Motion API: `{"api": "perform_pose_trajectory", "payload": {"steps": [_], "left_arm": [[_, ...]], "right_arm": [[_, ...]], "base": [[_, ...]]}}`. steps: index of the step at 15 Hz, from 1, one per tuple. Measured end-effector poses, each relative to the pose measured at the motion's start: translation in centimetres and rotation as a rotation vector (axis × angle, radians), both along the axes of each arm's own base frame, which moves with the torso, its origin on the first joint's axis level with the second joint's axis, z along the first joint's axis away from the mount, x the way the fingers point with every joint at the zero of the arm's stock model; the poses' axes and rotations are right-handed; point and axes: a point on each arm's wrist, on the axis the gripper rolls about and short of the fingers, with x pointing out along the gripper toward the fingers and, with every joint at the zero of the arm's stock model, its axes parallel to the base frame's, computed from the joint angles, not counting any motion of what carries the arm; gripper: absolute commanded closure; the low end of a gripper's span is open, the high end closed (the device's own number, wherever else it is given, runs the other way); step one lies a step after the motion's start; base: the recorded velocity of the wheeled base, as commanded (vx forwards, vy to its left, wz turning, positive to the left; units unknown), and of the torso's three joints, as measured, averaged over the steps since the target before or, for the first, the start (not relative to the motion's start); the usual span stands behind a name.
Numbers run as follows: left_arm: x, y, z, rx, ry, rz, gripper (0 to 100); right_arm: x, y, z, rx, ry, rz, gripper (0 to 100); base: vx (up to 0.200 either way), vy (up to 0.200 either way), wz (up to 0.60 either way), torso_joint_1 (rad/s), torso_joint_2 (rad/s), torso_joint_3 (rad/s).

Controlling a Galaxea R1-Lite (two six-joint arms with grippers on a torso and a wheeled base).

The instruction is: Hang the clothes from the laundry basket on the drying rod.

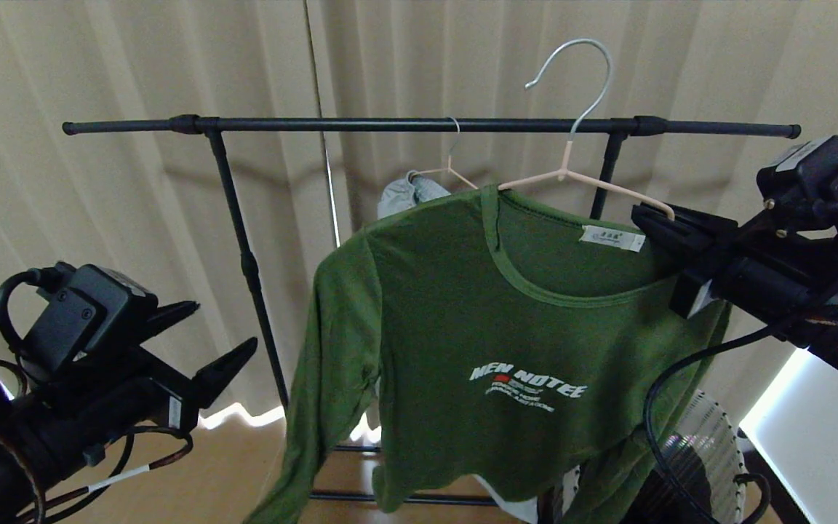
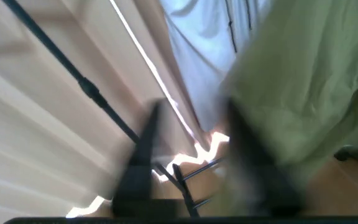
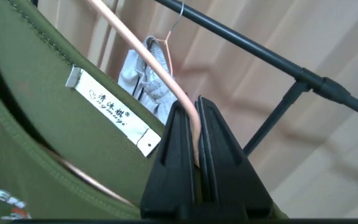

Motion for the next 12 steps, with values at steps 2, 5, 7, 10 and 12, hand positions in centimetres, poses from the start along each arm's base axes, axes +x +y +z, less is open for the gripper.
{"api": "perform_pose_trajectory", "payload": {"steps": [2, 5, 7, 10, 12], "left_arm": [[-0.3, 0.1, 0.4, -0.009, -0.018, -0.001, 0], [-1.4, 0.4, 0.9, -0.022, -0.054, -0.008, 0], [-2.5, 0.8, 1.1, -0.032, -0.079, -0.009, 0], [-4.1, 1.5, 2.0, -0.053, -0.129, 0.015, 0], [-5.9, 2.4, 2.2, -0.048, -0.114, 0.083, 0]], "right_arm": [[0.1, -0.3, -0.1, -0.002, 0.006, -0.023, 100], [0.3, -0.6, -0.2, -0.003, 0.012, -0.062, 100], [0.3, -1.2, -0.9, -0.016, 0.052, -0.113, 100], [-0.1, -2.2, -2.1, -0.046, 0.131, -0.200, 100], [-1.0, -2.8, -2.6, -0.060, 0.169, -0.257, 100]], "base": [[0.000, 0.000, 0.00, 0.000, 0.00, 0.000], [0.000, 0.000, 0.00, 0.000, 0.00, 0.000], [0.000, 0.000, 0.00, 0.000, 0.00, 0.000], [0.000, 0.000, 0.00, 0.000, 0.00, 0.000], [0.000, 0.000, 0.00, 0.000, 0.00, 0.000]]}}
